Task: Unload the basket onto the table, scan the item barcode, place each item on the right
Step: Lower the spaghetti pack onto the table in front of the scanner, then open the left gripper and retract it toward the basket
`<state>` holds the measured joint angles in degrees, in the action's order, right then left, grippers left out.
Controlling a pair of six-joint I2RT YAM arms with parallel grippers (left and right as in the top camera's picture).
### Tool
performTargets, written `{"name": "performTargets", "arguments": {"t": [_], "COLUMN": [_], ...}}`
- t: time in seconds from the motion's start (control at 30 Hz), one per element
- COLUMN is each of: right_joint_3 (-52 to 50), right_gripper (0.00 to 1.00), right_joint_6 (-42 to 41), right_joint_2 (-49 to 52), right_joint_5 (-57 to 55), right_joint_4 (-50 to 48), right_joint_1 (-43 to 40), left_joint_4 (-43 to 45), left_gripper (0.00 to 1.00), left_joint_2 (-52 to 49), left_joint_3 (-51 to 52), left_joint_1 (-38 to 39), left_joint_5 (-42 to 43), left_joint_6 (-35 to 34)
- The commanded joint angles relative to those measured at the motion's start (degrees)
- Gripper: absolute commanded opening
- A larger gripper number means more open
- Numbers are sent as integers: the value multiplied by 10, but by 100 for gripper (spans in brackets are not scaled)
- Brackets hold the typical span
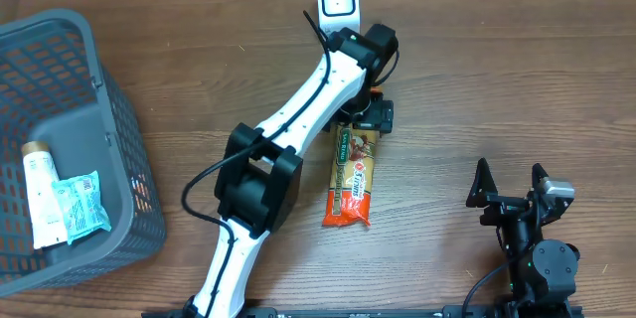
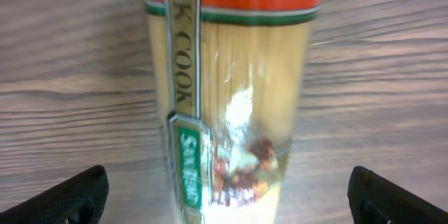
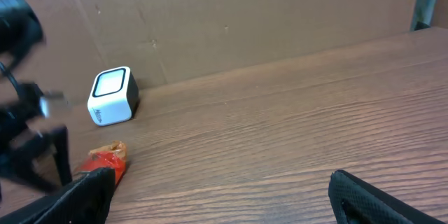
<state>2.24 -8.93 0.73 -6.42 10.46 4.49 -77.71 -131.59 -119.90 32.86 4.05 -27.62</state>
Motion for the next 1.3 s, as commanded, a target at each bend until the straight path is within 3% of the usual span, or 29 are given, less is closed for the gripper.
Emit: {"name": "performTargets", "arguments": {"t": [0.0, 0.37, 0.5, 0.8, 1.03, 1.27], "right_joint_3": [12, 12, 12, 12, 12, 12], "right_gripper": [100, 100, 100, 100, 100, 100], "right_joint_6": [3, 3, 3, 3, 3, 3], "right_joint_2": [-5, -5, -5, -5, -5, -5], "right_joint_5": [-11, -11, -11, -11, -11, -11], "right_joint_4": [6, 6, 6, 6, 6, 6], "right_joint_1": [0, 0, 0, 0, 0, 0], "left_joint_4": [-10, -44, -74, -113, -95, -88], "left_gripper": [100, 100, 100, 100, 100, 100], "left_joint_2": [100, 308, 364, 384, 384, 384], "left_joint_3": [-54, -75, -75, -75, -75, -75], "left_joint_1": [-22, -151, -228, -348, -436, -477], "left_joint_5": [1, -5, -52, -54, 31, 61], "left_joint_6": [40, 70, 71, 97, 143, 159]}}
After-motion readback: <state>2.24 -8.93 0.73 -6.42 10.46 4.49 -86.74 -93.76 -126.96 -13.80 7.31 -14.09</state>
